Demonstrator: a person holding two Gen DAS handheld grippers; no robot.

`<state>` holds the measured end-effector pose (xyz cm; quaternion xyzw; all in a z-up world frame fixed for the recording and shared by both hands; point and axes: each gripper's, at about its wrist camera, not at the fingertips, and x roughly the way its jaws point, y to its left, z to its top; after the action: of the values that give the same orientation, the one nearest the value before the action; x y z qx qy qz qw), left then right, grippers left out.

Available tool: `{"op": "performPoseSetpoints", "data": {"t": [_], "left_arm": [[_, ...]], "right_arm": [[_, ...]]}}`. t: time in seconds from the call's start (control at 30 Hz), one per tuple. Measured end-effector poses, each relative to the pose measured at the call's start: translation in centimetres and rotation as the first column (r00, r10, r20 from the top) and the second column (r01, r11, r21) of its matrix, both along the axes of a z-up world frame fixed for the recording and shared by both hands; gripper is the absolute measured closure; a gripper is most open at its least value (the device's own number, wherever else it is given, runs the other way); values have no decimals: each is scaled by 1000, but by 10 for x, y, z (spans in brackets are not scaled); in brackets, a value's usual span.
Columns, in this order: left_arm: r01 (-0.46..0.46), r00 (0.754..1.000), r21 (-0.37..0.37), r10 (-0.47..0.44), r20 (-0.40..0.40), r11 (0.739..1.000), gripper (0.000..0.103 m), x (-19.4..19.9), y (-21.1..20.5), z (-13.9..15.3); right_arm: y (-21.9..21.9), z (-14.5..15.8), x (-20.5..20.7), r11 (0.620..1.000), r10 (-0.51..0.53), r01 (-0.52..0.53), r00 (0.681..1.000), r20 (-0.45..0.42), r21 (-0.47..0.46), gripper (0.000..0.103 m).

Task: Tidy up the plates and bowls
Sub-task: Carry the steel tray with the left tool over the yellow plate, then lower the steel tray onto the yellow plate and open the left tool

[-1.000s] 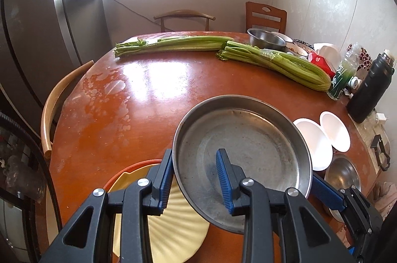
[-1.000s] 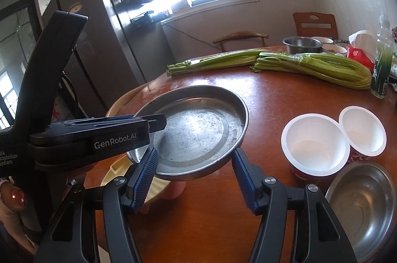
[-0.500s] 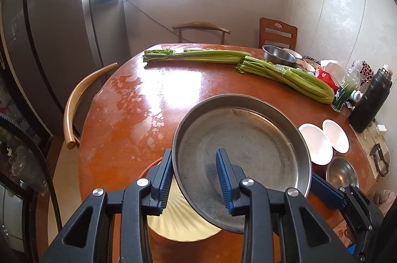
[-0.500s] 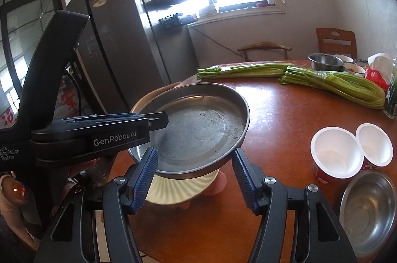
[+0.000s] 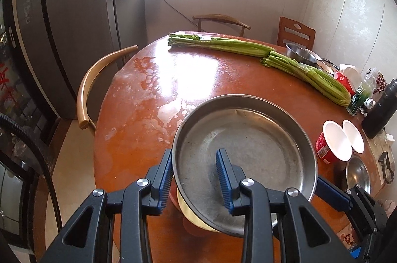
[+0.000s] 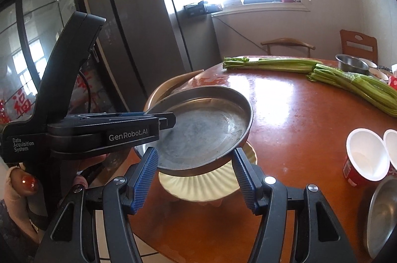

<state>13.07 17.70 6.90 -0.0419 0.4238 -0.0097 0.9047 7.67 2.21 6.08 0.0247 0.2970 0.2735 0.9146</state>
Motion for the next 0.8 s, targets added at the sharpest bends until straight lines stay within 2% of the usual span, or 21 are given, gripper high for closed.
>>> {"op": "performPoseSetpoints", "data": {"t": [0.43, 0.8], "left_arm": [[-8, 997, -4, 8, -79, 1000, 69, 19, 9, -46], [2, 994, -6, -3, -111, 1000, 69, 24, 9, -65]], "right_arm": [[13, -35, 23, 998, 7, -11, 998, -66, -54, 39], [16, -53, 33, 994, -3, -7, 996, -93, -106, 39]]}}
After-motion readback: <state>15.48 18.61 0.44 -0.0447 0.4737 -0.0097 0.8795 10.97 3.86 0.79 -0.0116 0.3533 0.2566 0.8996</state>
